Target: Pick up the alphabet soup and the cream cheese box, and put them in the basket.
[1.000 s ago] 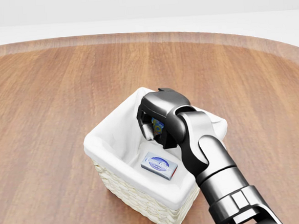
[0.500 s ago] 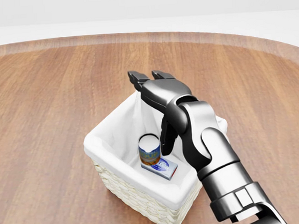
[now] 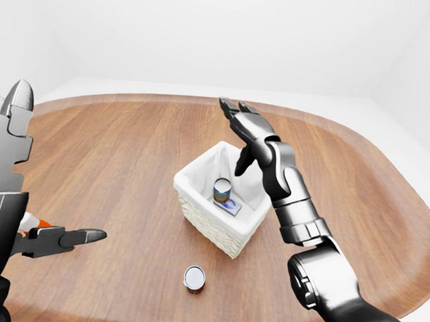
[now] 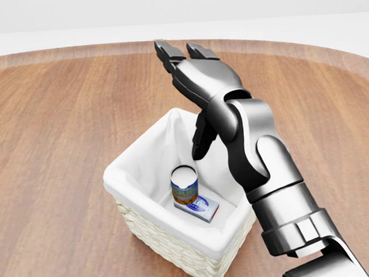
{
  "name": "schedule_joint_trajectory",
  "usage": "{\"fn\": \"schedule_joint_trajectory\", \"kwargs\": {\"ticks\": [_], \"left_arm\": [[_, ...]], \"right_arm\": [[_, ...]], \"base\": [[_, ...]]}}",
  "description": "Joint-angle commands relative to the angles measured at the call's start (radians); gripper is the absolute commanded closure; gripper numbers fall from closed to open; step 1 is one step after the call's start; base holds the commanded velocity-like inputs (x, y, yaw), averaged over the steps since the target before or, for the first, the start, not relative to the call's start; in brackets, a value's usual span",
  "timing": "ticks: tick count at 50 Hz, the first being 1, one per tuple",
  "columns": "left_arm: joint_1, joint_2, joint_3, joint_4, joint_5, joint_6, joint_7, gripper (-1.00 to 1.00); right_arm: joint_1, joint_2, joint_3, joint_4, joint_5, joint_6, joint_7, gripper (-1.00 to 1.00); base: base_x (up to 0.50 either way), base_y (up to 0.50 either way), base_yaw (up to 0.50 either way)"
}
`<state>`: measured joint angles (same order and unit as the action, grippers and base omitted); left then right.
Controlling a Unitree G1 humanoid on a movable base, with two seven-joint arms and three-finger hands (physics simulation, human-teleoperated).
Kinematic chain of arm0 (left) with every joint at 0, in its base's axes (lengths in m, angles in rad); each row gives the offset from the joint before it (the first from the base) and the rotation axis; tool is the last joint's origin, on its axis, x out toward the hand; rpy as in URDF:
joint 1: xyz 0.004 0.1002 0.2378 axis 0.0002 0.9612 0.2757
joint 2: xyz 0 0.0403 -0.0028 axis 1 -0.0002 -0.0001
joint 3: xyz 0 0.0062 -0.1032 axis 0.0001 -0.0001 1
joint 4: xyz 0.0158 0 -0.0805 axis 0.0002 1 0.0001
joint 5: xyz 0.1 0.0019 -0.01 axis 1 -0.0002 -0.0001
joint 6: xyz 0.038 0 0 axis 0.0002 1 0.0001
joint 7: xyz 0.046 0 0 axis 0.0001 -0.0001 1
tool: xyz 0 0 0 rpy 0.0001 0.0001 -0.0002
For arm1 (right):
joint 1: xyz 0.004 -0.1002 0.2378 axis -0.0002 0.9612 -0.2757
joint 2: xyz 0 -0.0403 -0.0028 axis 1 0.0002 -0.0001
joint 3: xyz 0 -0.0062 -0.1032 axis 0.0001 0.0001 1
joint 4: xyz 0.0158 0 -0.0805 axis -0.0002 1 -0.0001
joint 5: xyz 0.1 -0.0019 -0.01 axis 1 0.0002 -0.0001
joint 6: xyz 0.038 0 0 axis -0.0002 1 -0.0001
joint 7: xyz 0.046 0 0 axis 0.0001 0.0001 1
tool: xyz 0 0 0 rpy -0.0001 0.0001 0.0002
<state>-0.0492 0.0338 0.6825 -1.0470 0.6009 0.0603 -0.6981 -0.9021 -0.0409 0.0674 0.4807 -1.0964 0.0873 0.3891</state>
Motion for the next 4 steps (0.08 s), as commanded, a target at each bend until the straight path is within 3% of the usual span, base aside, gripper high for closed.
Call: {"fn": "schedule_joint_trajectory", "kwargs": {"ticks": [1, 4], "left_arm": [[0.003, -0.001, 0.0, 0.0, -0.001, -0.001, 0.0, -1.0], [0.013, 0.001, -0.009, 0.0, 0.002, 0.0, 0.0, -1.0]], "right_arm": [[-0.056, -0.011, -0.019, 0.047, 0.061, 0.0, -0.133, -1.0], [-0.079, -0.018, -0.025, 0.057, 0.085, 0.0, -0.183, -1.0]], "base": [[0.0, 0.0, 0.0], [0.0, 0.0, 0.0]]}}
